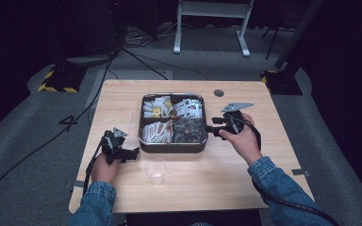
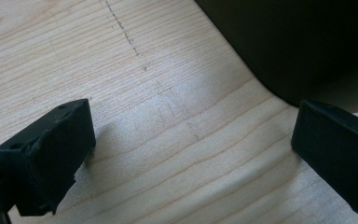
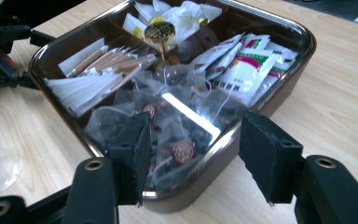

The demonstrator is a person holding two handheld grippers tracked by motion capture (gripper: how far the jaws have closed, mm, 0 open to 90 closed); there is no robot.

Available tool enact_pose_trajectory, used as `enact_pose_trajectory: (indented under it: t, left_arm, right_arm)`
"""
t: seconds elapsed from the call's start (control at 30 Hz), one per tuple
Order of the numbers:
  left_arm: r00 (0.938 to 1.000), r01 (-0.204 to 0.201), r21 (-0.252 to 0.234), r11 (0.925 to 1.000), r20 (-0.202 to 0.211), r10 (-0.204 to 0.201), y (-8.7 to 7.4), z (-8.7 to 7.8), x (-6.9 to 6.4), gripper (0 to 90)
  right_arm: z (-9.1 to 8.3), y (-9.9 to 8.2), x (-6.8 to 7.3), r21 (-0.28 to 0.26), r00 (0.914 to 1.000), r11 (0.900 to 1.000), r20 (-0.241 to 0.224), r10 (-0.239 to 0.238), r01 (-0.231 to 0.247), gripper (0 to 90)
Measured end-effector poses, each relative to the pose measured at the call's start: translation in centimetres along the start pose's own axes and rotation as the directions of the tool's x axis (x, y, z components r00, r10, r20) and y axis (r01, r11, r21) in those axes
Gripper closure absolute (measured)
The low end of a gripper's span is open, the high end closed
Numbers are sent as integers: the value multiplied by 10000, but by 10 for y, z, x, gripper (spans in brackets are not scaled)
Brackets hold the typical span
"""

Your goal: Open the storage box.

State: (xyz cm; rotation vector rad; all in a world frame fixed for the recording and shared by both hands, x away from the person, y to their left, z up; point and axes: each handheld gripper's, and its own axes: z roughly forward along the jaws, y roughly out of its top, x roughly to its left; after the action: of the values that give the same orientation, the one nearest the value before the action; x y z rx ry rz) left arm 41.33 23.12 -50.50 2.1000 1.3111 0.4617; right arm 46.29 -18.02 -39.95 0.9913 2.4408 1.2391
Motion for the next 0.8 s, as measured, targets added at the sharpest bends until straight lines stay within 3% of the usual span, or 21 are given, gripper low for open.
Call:
enact_pose_trajectory:
  t: [0.3, 0.8]
  left_arm:
    - [10000, 4, -9, 10000, -2, -4, 0, 0, 0, 0]
    - [10000, 59, -18, 10000, -51, -59, 0, 0, -1, 0]
  right_arm:
    - [16, 18, 0, -319, 9999, 9995, -107, 84, -88, 405]
    - [60, 39, 3, -108, 9995, 9998, -267, -139, 136, 417]
